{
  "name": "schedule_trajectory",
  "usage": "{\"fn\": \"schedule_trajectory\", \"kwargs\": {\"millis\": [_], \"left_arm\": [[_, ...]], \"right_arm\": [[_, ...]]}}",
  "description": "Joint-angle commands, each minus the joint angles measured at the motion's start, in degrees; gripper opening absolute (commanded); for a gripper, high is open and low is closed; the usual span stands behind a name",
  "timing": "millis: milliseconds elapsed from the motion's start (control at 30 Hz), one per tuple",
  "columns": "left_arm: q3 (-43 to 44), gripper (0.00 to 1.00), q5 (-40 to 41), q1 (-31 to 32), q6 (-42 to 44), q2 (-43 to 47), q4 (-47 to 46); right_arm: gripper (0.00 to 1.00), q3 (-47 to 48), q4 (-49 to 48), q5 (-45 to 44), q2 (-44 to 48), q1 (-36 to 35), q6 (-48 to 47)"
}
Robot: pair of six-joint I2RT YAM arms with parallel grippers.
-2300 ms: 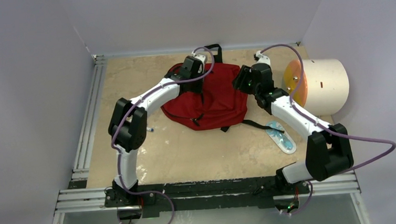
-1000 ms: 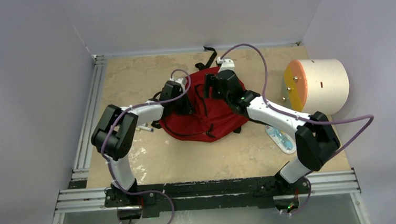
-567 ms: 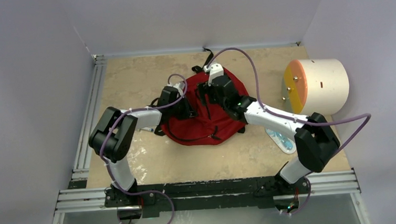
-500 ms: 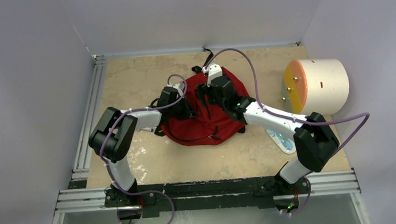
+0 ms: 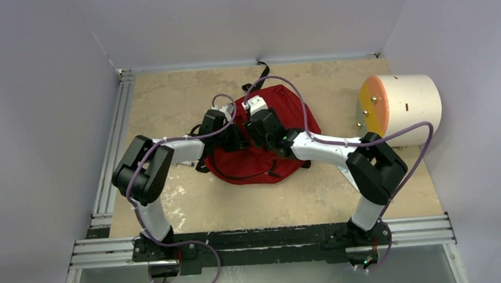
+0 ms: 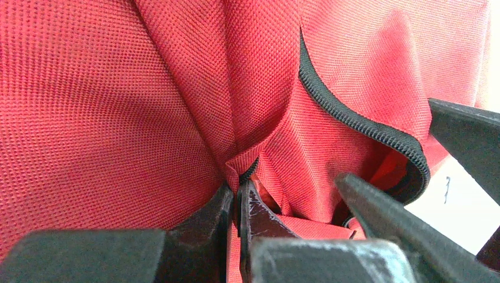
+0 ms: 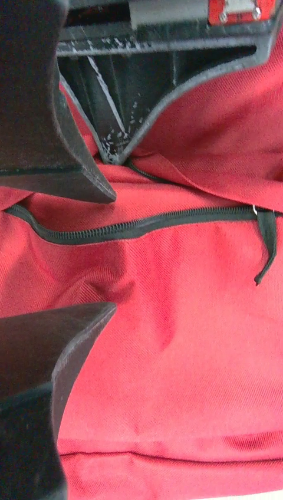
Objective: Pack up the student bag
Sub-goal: Adjust the student bag at the center of the board.
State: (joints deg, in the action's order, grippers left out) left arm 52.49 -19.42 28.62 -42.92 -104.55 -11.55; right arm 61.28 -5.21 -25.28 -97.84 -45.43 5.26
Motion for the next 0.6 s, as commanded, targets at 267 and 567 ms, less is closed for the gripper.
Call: {"fn": "schedule_trajectory", "kwargs": {"millis": [267,567], "left_arm": [[-0.3,0.0,-2.6,0.3,-0.1,2.3,2.1],[3.8,0.0,-2.0,-0.3,2.0,2.2,4.3]], "right_arm": [[0.18,3.7,0.7,-12.3,3.7,-0.2,4.4],[0.0,5.2,0.8,-12.5,8.1,-0.1,7.8]]}}
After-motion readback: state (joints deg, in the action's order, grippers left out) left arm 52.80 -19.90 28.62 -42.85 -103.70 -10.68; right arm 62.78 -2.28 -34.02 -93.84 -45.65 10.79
